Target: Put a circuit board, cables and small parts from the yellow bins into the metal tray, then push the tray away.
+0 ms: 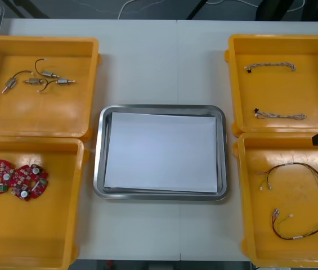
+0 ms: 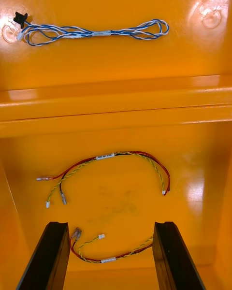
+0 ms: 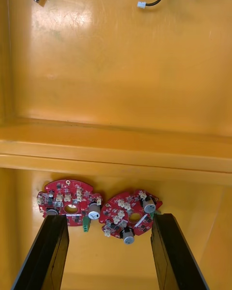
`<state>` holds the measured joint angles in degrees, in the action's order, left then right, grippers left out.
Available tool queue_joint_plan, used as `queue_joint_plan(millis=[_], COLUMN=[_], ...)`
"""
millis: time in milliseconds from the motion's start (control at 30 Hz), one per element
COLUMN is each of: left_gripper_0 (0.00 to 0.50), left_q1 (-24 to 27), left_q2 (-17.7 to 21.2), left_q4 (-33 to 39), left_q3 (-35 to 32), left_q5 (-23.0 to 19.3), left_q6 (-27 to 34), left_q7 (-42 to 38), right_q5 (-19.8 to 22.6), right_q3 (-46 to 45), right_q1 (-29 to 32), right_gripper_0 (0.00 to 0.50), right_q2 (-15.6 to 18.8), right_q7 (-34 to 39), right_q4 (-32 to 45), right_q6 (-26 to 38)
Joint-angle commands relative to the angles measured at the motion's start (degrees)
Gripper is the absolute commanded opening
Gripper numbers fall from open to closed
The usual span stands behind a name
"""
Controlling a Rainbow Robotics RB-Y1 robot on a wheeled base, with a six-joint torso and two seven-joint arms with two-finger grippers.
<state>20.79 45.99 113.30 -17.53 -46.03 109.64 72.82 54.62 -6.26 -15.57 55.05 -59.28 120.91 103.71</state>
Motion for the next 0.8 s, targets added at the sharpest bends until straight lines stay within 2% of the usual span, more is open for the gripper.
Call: queue_joint_plan(millis=[33,567,600,800], left_gripper_0=[0.500,0.500,0.500,0.490], left_q1=[-0.48,-0.48,-1.10,-0.66], left_q2=[2.44,2.44,0.33,0.24], left_q4=[1.23,1.23,1.23,1.14], left_q3=[0.66,0.66,1.10,0.31], left_q5=[0.33,0.33,-4.16,-6.27], left_q6=[0.36,0.36,0.36,0.36], left_q7=[5.75,5.75,6.72,7.16], right_q5=[0.14,0.14,0.14,0.14], right_q3=[-2.00,-2.00,-2.00,-2.00], right_q1=[0.45,0.45,0.45,0.45], right_gripper_0=[0.500,0.500,0.500,0.500], right_q2=[-0.56,-0.56,-0.56,-0.56], right_q7=[-3.03,-3.03,-3.03,-3.03], right_q4=[0.37,0.37,0.37,0.37], right_q6=[-0.44,-0.44,-0.44,-0.44])
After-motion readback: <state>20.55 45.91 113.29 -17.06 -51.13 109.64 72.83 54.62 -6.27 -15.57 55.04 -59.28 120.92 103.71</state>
